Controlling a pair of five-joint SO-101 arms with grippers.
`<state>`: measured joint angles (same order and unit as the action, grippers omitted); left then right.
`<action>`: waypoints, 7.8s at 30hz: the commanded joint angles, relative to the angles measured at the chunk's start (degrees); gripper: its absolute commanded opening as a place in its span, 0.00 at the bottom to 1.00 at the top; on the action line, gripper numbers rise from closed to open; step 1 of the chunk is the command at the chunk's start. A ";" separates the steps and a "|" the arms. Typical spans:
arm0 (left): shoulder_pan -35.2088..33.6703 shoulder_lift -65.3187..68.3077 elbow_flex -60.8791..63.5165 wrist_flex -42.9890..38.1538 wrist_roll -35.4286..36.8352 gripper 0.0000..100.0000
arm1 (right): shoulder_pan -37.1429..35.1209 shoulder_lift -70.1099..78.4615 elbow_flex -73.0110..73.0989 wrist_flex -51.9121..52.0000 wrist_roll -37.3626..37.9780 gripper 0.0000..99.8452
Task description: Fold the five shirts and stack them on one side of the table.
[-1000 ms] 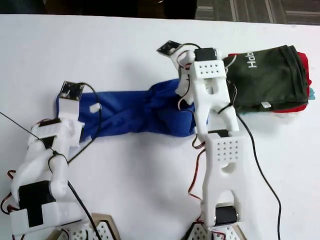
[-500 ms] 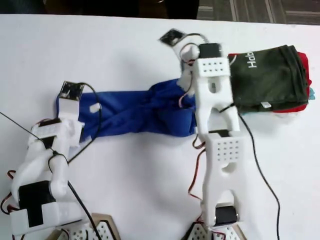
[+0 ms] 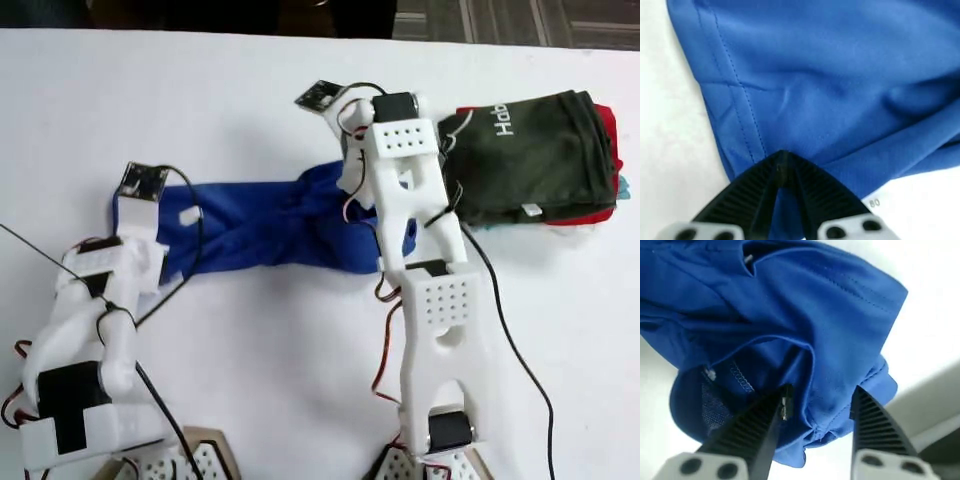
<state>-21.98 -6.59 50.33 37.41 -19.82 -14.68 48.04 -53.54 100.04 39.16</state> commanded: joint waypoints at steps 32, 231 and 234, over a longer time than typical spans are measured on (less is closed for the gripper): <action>0.44 -1.32 0.13 -0.79 0.26 0.02 | 3.65 4.53 -24.35 0.66 -0.53 0.24; 0.44 -1.32 0.04 -0.88 0.26 0.02 | 15.43 -20.00 26.37 1.27 8.79 0.02; 0.44 -1.32 0.04 -0.88 0.26 0.02 | 16.48 -20.70 28.92 1.19 10.55 0.02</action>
<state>-21.98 -6.68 50.42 37.23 -19.82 -0.26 32.31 -25.67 99.96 47.87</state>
